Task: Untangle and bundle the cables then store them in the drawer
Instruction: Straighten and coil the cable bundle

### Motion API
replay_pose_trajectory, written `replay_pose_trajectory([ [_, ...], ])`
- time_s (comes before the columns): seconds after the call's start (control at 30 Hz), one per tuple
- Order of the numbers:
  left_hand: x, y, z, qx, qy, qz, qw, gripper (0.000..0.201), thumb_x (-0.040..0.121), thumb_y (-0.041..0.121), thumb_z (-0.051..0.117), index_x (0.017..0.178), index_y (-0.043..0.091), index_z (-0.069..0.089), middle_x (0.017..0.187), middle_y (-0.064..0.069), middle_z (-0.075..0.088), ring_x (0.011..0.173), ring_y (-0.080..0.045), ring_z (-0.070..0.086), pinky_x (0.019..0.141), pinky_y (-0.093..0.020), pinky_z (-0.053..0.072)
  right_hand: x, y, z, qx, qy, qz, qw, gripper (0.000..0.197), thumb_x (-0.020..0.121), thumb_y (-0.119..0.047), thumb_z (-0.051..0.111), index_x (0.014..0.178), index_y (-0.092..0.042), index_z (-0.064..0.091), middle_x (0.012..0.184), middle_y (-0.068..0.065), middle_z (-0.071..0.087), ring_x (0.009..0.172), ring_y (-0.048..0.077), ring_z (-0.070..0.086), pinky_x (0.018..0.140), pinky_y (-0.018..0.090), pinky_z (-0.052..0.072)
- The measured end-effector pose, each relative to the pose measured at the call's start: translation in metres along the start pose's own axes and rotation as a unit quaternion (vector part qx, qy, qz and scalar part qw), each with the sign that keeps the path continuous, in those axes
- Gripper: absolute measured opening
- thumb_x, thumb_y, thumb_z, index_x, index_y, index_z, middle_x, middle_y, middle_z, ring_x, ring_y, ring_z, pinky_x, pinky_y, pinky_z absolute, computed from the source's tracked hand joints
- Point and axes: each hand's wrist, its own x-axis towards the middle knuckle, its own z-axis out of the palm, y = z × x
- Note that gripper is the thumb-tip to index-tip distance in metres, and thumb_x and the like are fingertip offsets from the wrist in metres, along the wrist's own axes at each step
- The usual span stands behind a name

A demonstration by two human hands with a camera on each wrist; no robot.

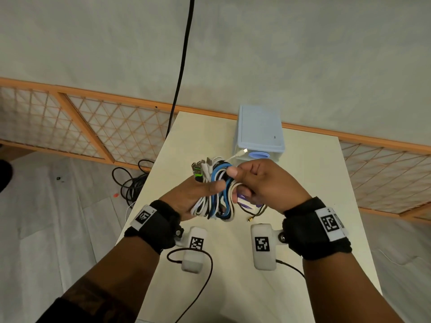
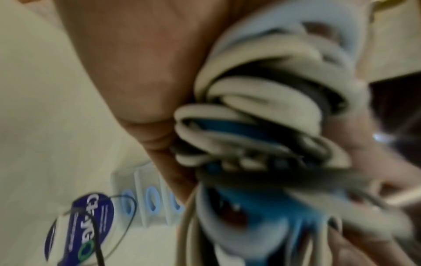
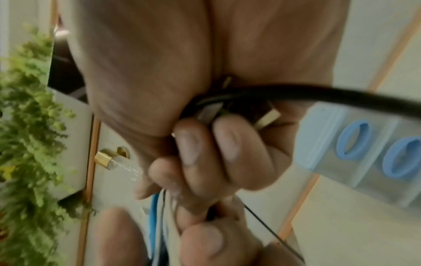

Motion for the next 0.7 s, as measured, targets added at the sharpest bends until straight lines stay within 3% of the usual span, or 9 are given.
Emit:
replay_pose_trajectory([
  [0.1, 0.007, -0.003, 0.006, 0.088, 0.051, 0.033, 0.994, 0.038, 0.08, 0.008, 0.085, 0.114, 0.008, 0.069, 0.097, -0.007, 0.08, 0.094, -0.02, 0.077, 0.083, -0.03, 0.06, 0.003, 0.002, 0.0, -0.015, 0.011, 0.029, 0.999, 0.06, 0.097, -0.051, 0.058, 0.067, 0.002, 0.059, 0.046, 0.003, 0.051, 0.04, 0.02, 0.035, 0.045, 0.024, 0.034],
  [0.17, 0.015, -0.005, 0.008, 0.147, 0.113, 0.05, 0.981, 0.027, 0.082, 0.0, 0.079, 0.107, 0.009, 0.076, 0.1, -0.01, 0.079, 0.098, -0.024, 0.075, 0.09, -0.035, 0.057, 0.005, 0.008, 0.004, -0.003, 0.046, 0.054, 0.997, 0.057, 0.096, -0.053, 0.058, 0.068, -0.003, 0.058, 0.045, 0.003, 0.049, 0.039, 0.017, 0.037, 0.044, 0.023, 0.037],
  [0.27, 0.023, -0.005, 0.006, 0.202, 0.241, 0.045, 0.948, 0.006, 0.077, 0.01, 0.08, 0.078, 0.014, 0.076, 0.075, -0.006, 0.073, 0.069, -0.018, 0.066, 0.075, -0.032, 0.05, 0.008, 0.017, 0.01, 0.085, 0.103, 0.067, 0.989, 0.051, 0.098, -0.051, 0.054, 0.085, -0.003, 0.063, 0.058, 0.0, 0.061, 0.043, 0.016, 0.046, 0.047, 0.026, 0.043],
  [0.37, 0.03, -0.002, -0.005, 0.085, 0.342, 0.018, 0.936, 0.008, 0.082, 0.012, 0.08, 0.077, 0.008, 0.076, 0.066, -0.007, 0.069, 0.059, -0.021, 0.063, 0.062, -0.028, 0.05, 0.008, 0.028, 0.013, 0.117, 0.148, 0.048, 0.981, 0.035, 0.105, -0.04, 0.047, 0.094, -0.011, 0.063, 0.061, -0.006, 0.061, 0.046, 0.015, 0.045, 0.046, 0.023, 0.042],
  [0.43, 0.032, -0.001, -0.01, -0.005, 0.358, -0.005, 0.934, 0.011, 0.081, 0.015, 0.082, 0.085, 0.005, 0.077, 0.069, -0.009, 0.069, 0.06, -0.023, 0.064, 0.058, -0.029, 0.051, 0.011, 0.037, 0.019, 0.11, 0.185, 0.022, 0.976, 0.031, 0.107, -0.03, 0.045, 0.105, -0.011, 0.069, 0.064, -0.006, 0.058, 0.049, 0.014, 0.045, 0.05, 0.026, 0.043],
  [0.5, 0.033, -0.002, -0.008, -0.049, 0.333, -0.027, 0.941, 0.017, 0.076, 0.018, 0.082, 0.087, 0.005, 0.077, 0.071, -0.011, 0.068, 0.059, -0.024, 0.065, 0.058, -0.031, 0.052, 0.016, 0.046, 0.031, 0.041, 0.223, 0.005, 0.974, 0.028, 0.106, -0.025, 0.047, 0.113, -0.02, 0.074, 0.08, -0.003, 0.064, 0.054, 0.013, 0.057, 0.058, 0.028, 0.051],
  [0.57, 0.034, -0.006, 0.001, -0.077, 0.289, -0.027, 0.954, 0.016, 0.078, 0.015, 0.077, 0.089, 0.003, 0.076, 0.068, -0.012, 0.064, 0.06, -0.027, 0.065, 0.06, -0.035, 0.053, 0.021, 0.05, 0.047, 0.014, 0.271, -0.004, 0.963, 0.028, 0.105, -0.026, 0.047, 0.112, -0.025, 0.074, 0.1, 0.003, 0.07, 0.072, 0.015, 0.069, 0.069, 0.032, 0.06],
  [0.6, 0.035, -0.007, 0.006, -0.09, 0.276, -0.021, 0.957, 0.013, 0.08, 0.012, 0.076, 0.089, 0.002, 0.075, 0.066, -0.012, 0.062, 0.059, -0.028, 0.064, 0.061, -0.036, 0.054, 0.023, 0.05, 0.054, 0.048, 0.297, -0.006, 0.954, 0.029, 0.106, -0.028, 0.045, 0.112, -0.023, 0.073, 0.101, 0.005, 0.07, 0.079, 0.016, 0.07, 0.072, 0.034, 0.061],
  [0.7, 0.039, -0.005, 0.009, -0.111, 0.303, -0.008, 0.947, 0.006, 0.086, 0.008, 0.074, 0.085, 0.003, 0.07, 0.062, -0.009, 0.057, 0.054, -0.026, 0.062, 0.066, -0.037, 0.054, 0.015, 0.044, 0.054, 0.149, 0.316, -0.038, 0.936, 0.043, 0.109, -0.037, 0.034, 0.109, -0.015, 0.071, 0.074, 0.0, 0.057, 0.066, 0.015, 0.056, 0.065, 0.03, 0.051],
])
